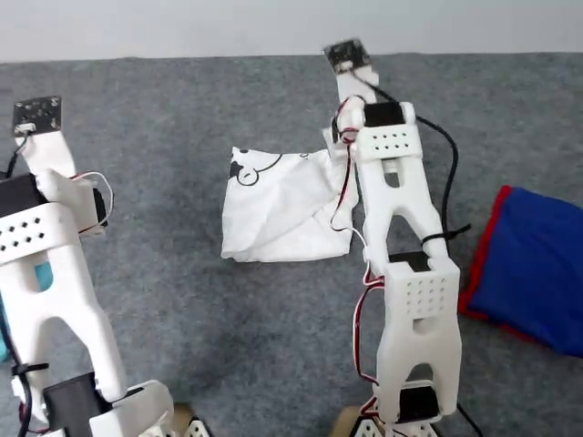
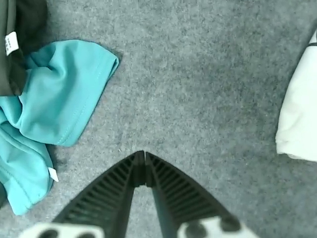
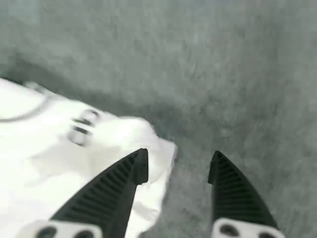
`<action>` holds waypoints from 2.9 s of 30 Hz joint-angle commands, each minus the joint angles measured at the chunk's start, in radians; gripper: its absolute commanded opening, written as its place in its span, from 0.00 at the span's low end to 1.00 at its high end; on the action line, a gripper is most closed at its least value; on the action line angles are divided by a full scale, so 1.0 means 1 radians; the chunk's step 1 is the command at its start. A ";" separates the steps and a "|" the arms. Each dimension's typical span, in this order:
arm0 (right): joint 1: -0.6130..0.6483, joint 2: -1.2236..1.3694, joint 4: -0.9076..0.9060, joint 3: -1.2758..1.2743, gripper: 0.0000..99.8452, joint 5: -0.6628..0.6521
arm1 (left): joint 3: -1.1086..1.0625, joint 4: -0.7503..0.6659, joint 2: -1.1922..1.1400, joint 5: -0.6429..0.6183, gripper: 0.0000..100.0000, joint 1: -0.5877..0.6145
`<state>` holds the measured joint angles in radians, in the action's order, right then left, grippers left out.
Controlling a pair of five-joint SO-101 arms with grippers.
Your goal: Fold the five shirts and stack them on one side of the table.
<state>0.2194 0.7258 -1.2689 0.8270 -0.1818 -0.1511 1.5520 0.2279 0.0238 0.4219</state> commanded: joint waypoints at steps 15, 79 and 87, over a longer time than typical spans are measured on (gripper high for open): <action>0.182 0.107 -0.042 0.114 0.01 -0.149 | 0.001 -0.020 0.041 0.006 0.00 0.006; 0.461 -0.015 -0.239 -0.040 0.01 0.051 | -0.001 -0.072 0.204 -0.043 0.00 0.232; 0.533 0.163 -0.234 -0.038 0.01 0.055 | -0.036 -0.075 0.213 -0.043 0.00 0.285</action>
<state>0.7211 0.8838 -1.4668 0.7810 -0.1404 -0.1803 1.4983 0.4043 -0.0115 0.6905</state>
